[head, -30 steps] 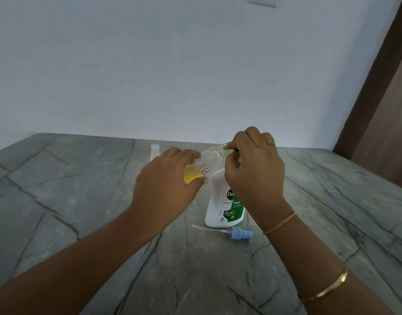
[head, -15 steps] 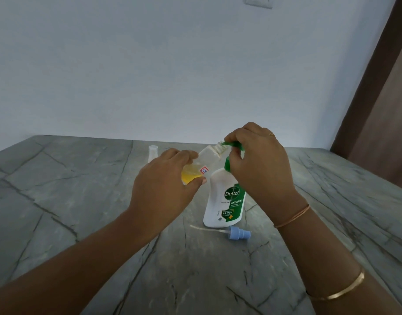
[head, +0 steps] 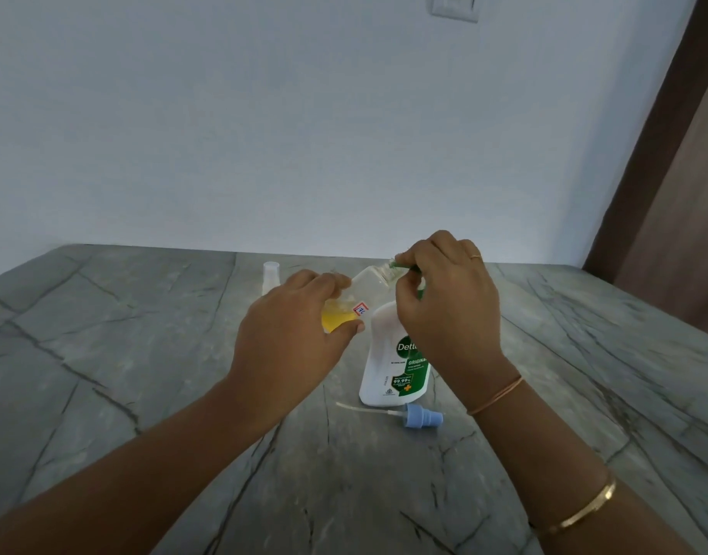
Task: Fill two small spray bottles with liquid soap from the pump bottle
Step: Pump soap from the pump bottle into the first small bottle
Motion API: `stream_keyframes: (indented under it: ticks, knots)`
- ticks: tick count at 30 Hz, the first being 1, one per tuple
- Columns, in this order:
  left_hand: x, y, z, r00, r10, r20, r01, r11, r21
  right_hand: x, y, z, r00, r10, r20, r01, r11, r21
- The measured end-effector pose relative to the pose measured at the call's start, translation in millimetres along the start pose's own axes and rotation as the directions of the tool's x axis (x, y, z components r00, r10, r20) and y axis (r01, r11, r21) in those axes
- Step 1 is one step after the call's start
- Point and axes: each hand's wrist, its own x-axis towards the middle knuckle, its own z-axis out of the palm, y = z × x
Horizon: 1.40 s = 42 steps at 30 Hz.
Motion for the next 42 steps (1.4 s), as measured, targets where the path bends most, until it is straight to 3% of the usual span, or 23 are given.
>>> stream_keyframes:
  ticks: [4, 16, 26, 34, 42]
  knots:
    - [0.7, 1.2, -1.6, 1.0, -0.014, 0.004, 0.014, 1.0, 0.001, 8.9, 3.4, -6.2, 0.998, -0.015, 0.068, 0.014, 1.0, 0.016]
    - [1.6, -2.6, -0.8, 1.0, 0.002, -0.025, -0.002, 1.0, 0.006, -1.2, 0.7, 6.4, 1.0, 0.015, -0.011, -0.014, 1.0, 0.025]
    - [0.7, 0.0, -1.0, 1.0, 0.003, -0.028, -0.003, 1.0, -0.002, 10.8, 2.8, -4.6, 0.998, -0.026, 0.064, 0.023, 0.999, 0.044]
    - [0.9, -0.7, -2.5, 0.998, 0.024, -0.066, -0.023, 1.0, 0.012, -4.2, -0.1, 9.6, 0.995, 0.015, -0.096, -0.011, 0.999, 0.035]
    - [-1.7, -0.6, -1.1, 0.998, 0.023, -0.063, -0.024, 1.0, -0.016, -1.4, 1.1, 5.1, 0.999, 0.024, -0.039, -0.023, 0.999, 0.046]
